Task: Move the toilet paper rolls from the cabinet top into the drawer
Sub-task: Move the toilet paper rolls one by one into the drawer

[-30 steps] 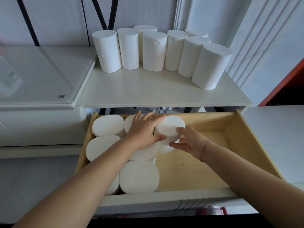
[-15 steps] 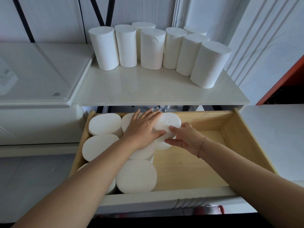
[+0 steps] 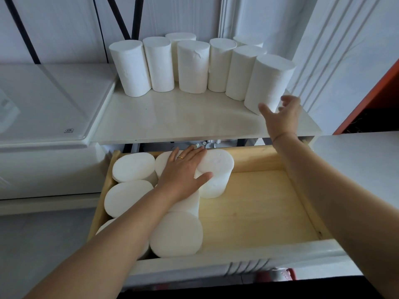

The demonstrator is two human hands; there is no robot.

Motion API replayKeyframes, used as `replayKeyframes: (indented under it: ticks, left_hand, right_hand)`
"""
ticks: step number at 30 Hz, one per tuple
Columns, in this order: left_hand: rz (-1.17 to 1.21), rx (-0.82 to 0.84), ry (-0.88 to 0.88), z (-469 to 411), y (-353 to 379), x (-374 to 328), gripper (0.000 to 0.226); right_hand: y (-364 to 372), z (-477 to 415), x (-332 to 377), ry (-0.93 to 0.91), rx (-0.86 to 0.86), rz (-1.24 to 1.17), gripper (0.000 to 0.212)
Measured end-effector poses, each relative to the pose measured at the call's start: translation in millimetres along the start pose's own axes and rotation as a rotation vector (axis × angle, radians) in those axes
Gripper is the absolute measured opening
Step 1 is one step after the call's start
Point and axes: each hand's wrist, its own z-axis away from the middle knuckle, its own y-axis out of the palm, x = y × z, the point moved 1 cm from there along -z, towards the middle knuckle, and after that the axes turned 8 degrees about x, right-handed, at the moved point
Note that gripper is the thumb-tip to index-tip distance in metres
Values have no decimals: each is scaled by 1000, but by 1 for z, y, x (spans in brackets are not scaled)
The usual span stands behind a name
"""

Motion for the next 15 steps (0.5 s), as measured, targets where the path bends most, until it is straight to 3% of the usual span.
replayKeyframes:
  ticks: [4, 10, 15]
  left_hand:
    - [15, -13, 1, 0, 0, 1, 67]
    - [24, -46, 6, 0, 1, 1, 67]
    - [22, -48, 11, -1, 2, 2, 67]
  right_hand:
    - [3, -33, -7, 5, 107, 21, 91]
    - [7, -39, -14, 29, 108, -39, 83]
    - [14, -38, -16, -13, 169, -19, 95]
